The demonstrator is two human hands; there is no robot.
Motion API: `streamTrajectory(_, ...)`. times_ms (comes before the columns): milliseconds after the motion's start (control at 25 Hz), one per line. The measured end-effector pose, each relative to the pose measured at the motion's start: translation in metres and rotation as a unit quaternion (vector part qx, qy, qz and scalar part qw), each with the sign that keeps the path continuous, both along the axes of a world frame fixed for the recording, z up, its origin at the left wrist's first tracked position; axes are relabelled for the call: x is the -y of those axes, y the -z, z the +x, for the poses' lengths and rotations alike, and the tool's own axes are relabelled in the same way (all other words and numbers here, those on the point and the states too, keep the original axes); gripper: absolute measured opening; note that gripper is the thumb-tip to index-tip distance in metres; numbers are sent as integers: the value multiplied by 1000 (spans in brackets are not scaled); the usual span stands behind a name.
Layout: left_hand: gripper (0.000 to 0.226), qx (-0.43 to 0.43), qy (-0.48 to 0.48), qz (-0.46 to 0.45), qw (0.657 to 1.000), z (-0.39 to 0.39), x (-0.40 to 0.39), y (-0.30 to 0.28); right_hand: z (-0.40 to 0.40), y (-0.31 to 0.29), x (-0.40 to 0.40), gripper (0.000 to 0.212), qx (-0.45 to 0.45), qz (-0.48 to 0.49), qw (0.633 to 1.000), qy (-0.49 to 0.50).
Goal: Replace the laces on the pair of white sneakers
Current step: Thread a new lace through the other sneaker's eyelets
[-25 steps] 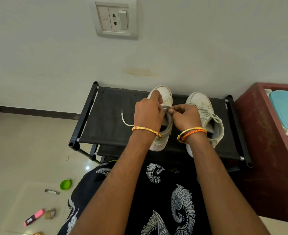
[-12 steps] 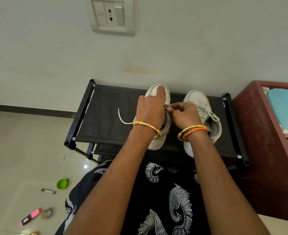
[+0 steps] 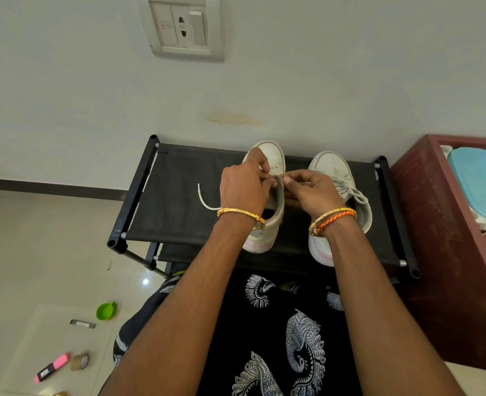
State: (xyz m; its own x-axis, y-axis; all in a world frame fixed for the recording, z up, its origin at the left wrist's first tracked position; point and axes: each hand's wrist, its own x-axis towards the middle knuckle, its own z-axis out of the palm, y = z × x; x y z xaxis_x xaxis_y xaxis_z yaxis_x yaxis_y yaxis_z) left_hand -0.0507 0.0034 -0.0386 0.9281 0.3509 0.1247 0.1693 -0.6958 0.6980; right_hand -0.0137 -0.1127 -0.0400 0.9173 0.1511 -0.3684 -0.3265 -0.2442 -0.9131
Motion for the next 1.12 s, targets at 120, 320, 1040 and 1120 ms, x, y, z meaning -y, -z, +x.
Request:
streamTrajectory(120,26,21,16,20,999,0,-2,4,1,3,-6,9,16,-28,999,15)
streamTrajectory(320,40,-6,14,24,1000,0,-24,8,8,-12,-3,16,38,37,994,97)
streamTrajectory(1040,68,-197,1,-92,976,7,-37,33,0,-2,-5,8,194,-232,947,-110)
streamTrajectory(1120,63,-200,5,-83,976,9,-35,36,0,-6,-3,8,196,-200,957,-70)
